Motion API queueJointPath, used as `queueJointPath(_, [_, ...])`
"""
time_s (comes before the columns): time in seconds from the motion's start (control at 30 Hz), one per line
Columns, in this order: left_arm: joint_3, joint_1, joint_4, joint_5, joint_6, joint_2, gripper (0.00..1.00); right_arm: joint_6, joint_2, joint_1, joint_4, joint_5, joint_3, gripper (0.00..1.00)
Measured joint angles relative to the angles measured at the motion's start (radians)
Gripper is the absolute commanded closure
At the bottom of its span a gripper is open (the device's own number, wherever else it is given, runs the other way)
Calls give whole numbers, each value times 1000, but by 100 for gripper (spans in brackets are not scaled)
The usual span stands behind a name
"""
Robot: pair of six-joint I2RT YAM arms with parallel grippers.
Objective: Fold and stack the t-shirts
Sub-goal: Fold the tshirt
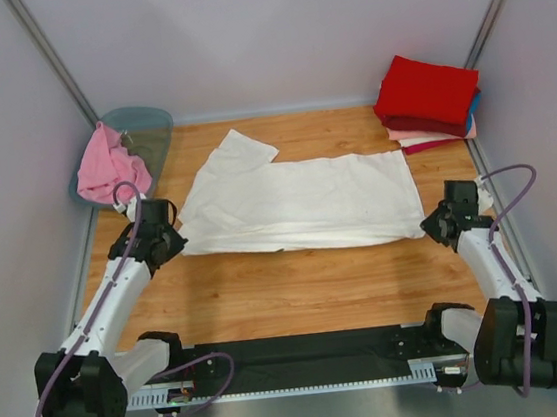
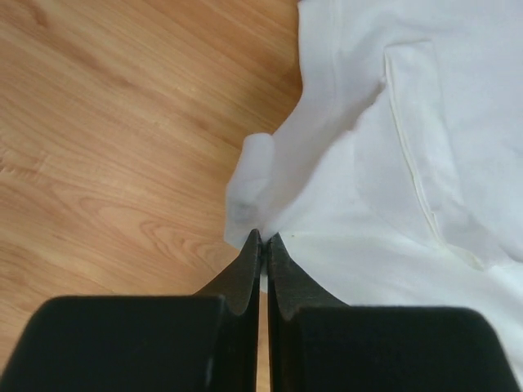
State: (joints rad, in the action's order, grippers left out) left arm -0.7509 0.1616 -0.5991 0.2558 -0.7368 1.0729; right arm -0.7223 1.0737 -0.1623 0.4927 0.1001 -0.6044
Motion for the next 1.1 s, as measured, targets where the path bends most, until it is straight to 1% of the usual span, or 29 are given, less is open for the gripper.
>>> queueJointPath(0.1, [34, 0, -19, -6, -8, -28, 100, -15, -3, 0, 22, 5, 39, 99])
queueJointPath(0.23, [125, 0, -49, -23, -22, -55, 100, -39, -2, -5, 58, 25, 90, 99])
queueJointPath(0.27, [142, 0, -64, -25, -24, -62, 96, -43, -3, -11, 68, 27, 97, 91])
queueJointPath(0.3, [153, 0, -82, -30, -25, -70, 80, -47, -5, -21, 81, 24, 101, 67])
queueJointPath(0.37, [164, 1, -105, -44, -26, -88, 63, -47, -16, -48, 93, 21, 101, 40])
queueJointPath(0.4, [167, 3, -113, -49, -20, -107, 57, -48, -29, -59, 95, 19, 101, 23])
queueJointPath(0.43, [170, 6, -116, -61, -18, -129, 52, -47, -43, -66, 95, 18, 101, 18])
queueJointPath(0.5, [170, 12, -111, -77, -14, -179, 52, -32, -80, -72, 96, 8, 99, 16])
queueJointPath(0.57, [161, 22, -98, -90, -10, -200, 55, -24, -105, -69, 93, -15, 88, 18])
queueJointPath(0.63, [134, 34, -89, -100, 2, -183, 56, -18, -117, -59, 90, -34, 71, 21])
queueJointPath(0.7, [101, 56, -57, -101, 11, -137, 57, -13, -121, -10, 87, -45, 43, 26])
queueJointPath(0.77, [72, 85, -14, -107, 21, -83, 61, -7, -119, 64, 82, -48, 12, 28])
queueJointPath(0.8, [63, 98, 10, -112, 26, -55, 64, -2, -116, 122, 74, -43, -7, 33])
queueJointPath(0.83, [55, 108, 32, -118, 29, -27, 72, 9, -105, 186, 66, -44, -32, 37])
queueJointPath(0.87, [52, 116, 59, -126, 34, 0, 77, 19, -82, 261, 58, -51, -68, 41])
queueJointPath(0.9, [52, 121, 76, -131, 35, 20, 85, 31, -45, 341, 46, -57, -109, 51])
queueJointPath(0.93, [53, 125, 94, -140, 35, 40, 88, 43, -3, 407, 43, -63, -150, 55])
queueJointPath(0.97, [58, 127, 113, -145, 39, 56, 90, 59, 55, 496, 40, -77, -214, 57])
queueJointPath(1.0, [68, 129, 134, -150, 40, 66, 94, 76, 129, 576, 38, -92, -287, 61])
queueJointPath(1.03, [80, 131, 148, -151, 40, 72, 100, 97, 205, 648, 27, -111, -360, 63])
queueJointPath(1.1, [105, 131, 163, -145, 34, 88, 100, 139, 343, 772, 19, -156, -496, 72])
